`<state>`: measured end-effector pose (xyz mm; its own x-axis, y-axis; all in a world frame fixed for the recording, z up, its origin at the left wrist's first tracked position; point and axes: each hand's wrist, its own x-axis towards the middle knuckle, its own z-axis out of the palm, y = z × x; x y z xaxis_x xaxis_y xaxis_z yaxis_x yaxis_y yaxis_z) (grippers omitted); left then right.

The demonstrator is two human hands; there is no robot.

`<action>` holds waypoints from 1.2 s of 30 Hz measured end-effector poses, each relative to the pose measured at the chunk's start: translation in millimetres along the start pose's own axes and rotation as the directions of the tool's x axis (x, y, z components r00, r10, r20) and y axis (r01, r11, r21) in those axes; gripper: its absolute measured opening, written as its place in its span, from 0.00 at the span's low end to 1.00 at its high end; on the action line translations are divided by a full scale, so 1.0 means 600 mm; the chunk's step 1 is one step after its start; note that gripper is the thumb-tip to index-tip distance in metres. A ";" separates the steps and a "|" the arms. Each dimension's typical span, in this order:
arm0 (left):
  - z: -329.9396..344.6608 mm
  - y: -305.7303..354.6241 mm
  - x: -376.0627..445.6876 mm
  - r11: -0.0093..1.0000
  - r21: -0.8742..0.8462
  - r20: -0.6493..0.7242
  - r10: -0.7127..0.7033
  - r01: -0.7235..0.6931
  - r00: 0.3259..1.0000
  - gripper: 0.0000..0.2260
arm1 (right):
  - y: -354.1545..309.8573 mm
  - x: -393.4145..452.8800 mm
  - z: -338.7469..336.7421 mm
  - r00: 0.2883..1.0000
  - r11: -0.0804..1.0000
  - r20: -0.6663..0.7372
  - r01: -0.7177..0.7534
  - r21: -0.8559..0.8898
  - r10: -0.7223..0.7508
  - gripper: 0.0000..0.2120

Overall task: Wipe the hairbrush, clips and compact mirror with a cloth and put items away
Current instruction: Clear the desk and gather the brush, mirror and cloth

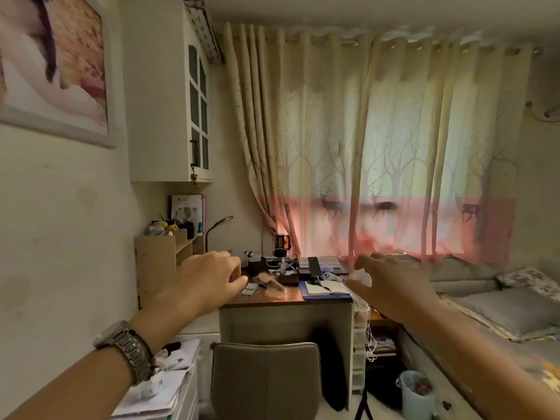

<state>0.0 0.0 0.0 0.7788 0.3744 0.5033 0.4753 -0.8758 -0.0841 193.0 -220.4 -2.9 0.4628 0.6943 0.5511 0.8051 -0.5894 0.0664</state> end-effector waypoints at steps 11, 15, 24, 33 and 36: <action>0.126 -0.115 0.221 0.994 -0.004 0.024 0.106 -0.106 0.994 0.13 | -0.010 0.192 0.132 0.992 0.992 0.023 -0.121 0.024 0.121 0.21; 0.185 -0.109 0.287 0.989 -0.037 0.042 0.145 -0.144 0.988 0.12 | 0.020 0.225 0.159 0.987 0.988 0.032 -0.157 0.006 0.157 0.21; 0.317 -0.032 0.440 0.977 -0.068 0.064 0.207 -0.203 0.976 0.13 | 0.146 0.304 0.269 0.976 0.979 0.078 -0.202 -0.035 0.204 0.19; 0.448 0.080 0.617 0.992 -0.057 0.117 0.116 -0.110 0.986 0.14 | 0.344 0.416 0.398 0.985 0.988 0.073 -0.154 -0.022 0.155 0.20; 0.494 0.128 0.671 0.994 -0.078 0.125 0.085 -0.076 0.988 0.14 | 0.414 0.451 0.438 0.990 0.992 0.074 -0.115 -0.043 0.118 0.19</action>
<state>471.5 173.9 -58.5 0.8615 0.3338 0.3827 0.3816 -0.9227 -0.0544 615.6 -70.1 -55.6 0.5806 0.6488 0.4919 0.7299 -0.6824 0.0386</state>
